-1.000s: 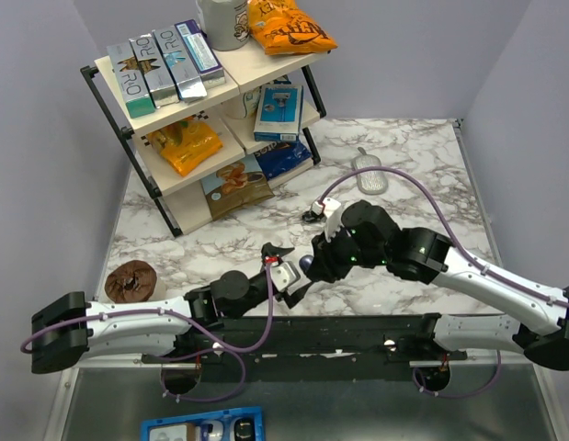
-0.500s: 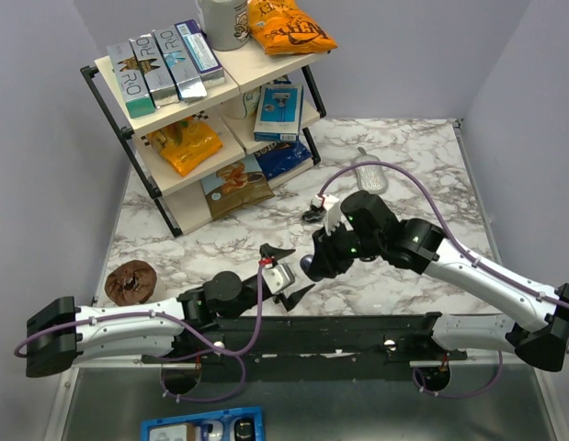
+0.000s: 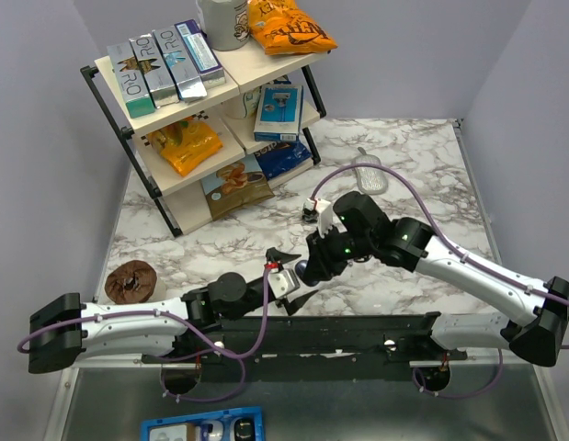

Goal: Insert the wireless bluetooth earbuds into the charging case
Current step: Pick up the charging case at the center of the board, then open the charging case.

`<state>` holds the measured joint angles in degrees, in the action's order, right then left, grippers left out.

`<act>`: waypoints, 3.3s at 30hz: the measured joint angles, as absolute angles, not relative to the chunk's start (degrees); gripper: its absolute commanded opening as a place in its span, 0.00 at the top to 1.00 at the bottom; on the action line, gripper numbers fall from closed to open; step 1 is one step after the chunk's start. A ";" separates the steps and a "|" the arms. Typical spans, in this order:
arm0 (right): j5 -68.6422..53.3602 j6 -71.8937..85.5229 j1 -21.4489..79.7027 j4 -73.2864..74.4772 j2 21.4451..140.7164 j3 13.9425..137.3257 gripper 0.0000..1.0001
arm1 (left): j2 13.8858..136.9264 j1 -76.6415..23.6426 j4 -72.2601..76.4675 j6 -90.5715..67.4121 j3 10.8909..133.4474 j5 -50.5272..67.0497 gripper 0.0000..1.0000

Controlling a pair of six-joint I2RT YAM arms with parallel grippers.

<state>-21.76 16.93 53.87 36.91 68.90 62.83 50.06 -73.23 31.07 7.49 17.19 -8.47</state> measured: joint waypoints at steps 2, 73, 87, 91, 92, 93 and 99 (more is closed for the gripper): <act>-21.82 17.08 53.78 36.77 68.95 62.39 0.99 | 50.06 -73.25 31.68 7.46 17.19 -8.47 0.04; -12.34 22.85 53.39 32.84 63.20 59.92 0.31 | 52.14 -73.63 37.10 3.49 17.19 -9.52 1.00; -9.98 22.81 53.34 32.91 62.48 59.37 0.31 | 51.64 -73.63 35.81 3.40 17.17 -9.45 1.00; -9.45 22.81 53.12 32.99 61.36 58.94 0.31 | 51.42 -73.63 35.55 3.38 17.10 -9.41 1.00; -9.28 22.81 53.10 33.08 61.17 58.94 0.31 | 51.35 -73.63 35.53 3.38 17.10 -9.41 1.00; -9.17 22.81 53.10 33.12 61.01 58.94 0.31 | 51.31 -73.63 35.53 3.36 17.10 -9.41 1.00; -8.10 22.79 52.56 33.43 60.07 58.78 0.31 | 51.09 -73.63 35.51 3.29 16.95 -9.43 1.00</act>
<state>-8.10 22.79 52.56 33.43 60.07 58.78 51.09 -73.63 35.51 3.29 16.95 -9.43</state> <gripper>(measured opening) 0.687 0.727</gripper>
